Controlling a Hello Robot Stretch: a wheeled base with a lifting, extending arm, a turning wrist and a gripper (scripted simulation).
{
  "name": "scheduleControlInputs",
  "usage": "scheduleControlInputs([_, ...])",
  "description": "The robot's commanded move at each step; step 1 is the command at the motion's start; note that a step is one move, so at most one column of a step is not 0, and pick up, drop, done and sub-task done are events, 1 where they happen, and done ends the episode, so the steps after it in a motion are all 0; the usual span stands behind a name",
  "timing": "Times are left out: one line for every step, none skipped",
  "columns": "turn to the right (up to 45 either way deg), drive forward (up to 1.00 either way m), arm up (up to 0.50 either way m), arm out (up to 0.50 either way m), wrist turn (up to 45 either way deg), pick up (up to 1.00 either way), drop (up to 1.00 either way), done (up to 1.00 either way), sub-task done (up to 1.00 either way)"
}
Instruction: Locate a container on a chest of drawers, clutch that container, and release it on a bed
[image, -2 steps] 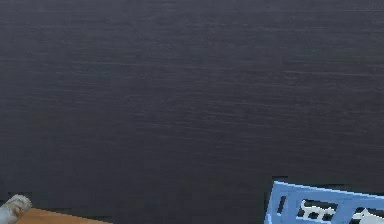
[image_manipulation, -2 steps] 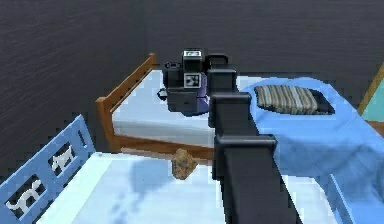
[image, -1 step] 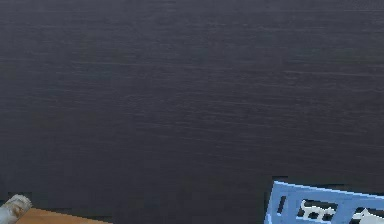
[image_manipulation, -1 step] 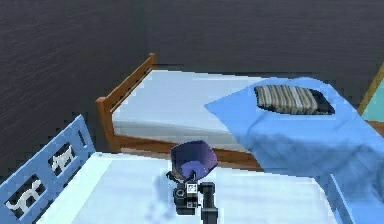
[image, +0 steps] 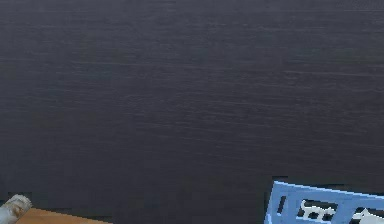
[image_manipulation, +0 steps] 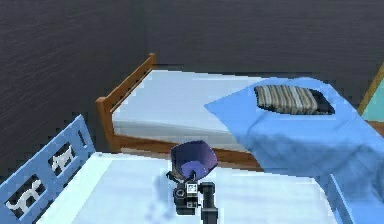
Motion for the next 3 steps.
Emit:
scheduleControlInputs([0.0,0.0,0.0,0.0,0.0,0.0,1.0,0.0,0.0])
scheduleControlInputs([0.0,0.0,0.1,0.0,0.0,0.0,0.0,0.0,0.0])
scheduleControlInputs([0.0,0.0,0.0,-0.08,0.0,0.0,0.0,0.0,0.0])
